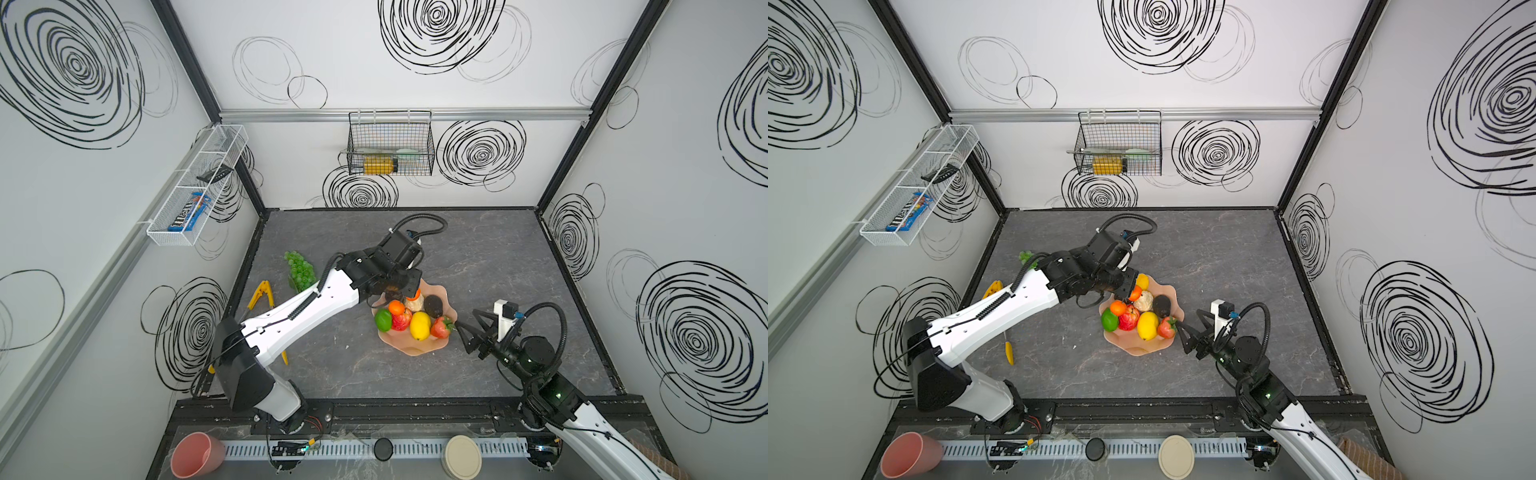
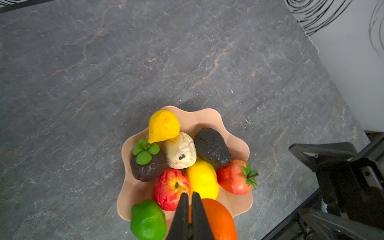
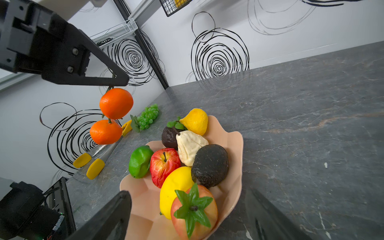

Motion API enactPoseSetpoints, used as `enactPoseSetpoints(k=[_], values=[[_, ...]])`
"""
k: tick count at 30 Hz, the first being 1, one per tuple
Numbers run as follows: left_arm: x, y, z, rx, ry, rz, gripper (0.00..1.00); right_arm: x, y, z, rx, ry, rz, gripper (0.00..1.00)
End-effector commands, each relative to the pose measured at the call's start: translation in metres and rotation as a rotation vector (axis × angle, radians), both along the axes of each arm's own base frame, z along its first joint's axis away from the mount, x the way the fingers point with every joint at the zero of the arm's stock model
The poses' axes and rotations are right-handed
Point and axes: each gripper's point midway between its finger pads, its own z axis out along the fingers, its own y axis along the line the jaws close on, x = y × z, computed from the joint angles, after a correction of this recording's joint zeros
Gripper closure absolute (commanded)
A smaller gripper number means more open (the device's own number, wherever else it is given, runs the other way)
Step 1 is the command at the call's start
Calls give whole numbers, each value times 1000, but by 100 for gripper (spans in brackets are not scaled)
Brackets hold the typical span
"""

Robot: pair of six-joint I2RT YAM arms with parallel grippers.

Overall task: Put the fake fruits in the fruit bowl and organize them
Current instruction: 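Carry the tangerines with the left gripper over the bowl and lower them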

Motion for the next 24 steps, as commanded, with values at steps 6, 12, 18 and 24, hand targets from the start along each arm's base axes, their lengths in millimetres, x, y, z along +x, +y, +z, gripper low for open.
enactPoseSetpoints(k=[6, 12, 18, 24], values=[[8, -47, -16, -51, 32, 23, 98, 2, -3, -4, 2, 7, -20, 10], [27, -52, -35, -53, 39, 124, 98, 2, -3, -4, 3, 10, -21, 10], [44, -46, -46, -79, 30, 237, 98, 2, -3, -4, 3, 9, -20, 10], [56, -48, -56, -106, 27, 287, 98, 2, -3, -4, 6, 9, -20, 10]])
